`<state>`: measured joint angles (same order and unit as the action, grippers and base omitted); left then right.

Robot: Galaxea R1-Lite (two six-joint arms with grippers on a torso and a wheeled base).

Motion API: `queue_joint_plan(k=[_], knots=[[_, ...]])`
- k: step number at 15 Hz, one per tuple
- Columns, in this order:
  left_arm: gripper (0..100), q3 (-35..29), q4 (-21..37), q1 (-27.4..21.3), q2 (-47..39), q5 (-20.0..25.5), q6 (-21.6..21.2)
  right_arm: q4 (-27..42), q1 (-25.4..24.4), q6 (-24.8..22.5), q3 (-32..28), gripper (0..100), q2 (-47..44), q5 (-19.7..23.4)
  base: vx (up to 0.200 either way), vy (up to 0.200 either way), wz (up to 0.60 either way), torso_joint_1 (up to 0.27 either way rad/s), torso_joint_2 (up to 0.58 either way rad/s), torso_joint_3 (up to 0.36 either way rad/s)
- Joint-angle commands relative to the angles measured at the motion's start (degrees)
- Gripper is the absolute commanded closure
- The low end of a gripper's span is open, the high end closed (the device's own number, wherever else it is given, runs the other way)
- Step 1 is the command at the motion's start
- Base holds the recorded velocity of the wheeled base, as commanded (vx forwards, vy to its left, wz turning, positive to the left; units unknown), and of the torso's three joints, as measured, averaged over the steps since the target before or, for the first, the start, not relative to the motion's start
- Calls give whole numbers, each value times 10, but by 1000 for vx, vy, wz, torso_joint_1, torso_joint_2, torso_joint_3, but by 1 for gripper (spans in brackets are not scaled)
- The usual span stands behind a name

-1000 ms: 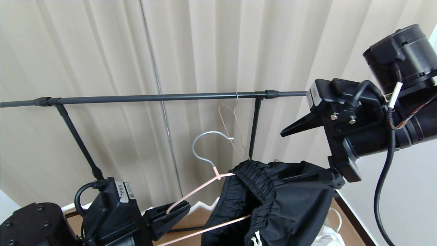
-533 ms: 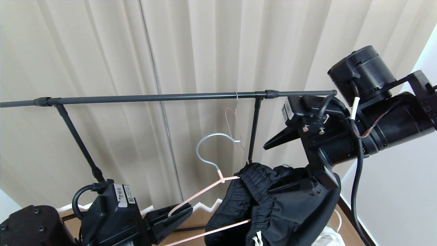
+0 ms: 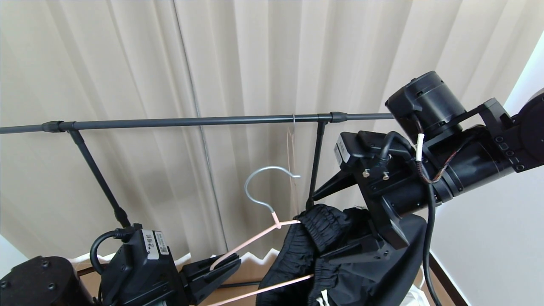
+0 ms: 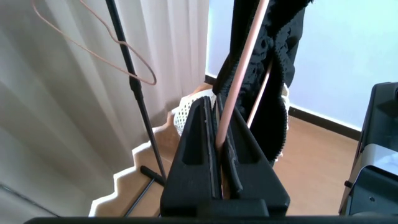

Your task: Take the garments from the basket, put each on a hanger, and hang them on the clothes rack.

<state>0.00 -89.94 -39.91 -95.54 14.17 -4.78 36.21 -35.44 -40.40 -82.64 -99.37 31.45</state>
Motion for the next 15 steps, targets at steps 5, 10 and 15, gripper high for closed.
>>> queue_joint_plan(k=[5,10,15], knots=[[100,0,-1,-4,0,-1,-1,30,-17,21,-34,0,-1,-9,0,0,0,0,0,0],[100,0,-1,-4,0,-1,-1,98,-25,22,-86,0,-23,-34,0,0,0,0,0,0],[100,0,-1,-4,2,-1,-1,94,-25,21,-88,0,-36,-34,0,0,0,0,0,0]])
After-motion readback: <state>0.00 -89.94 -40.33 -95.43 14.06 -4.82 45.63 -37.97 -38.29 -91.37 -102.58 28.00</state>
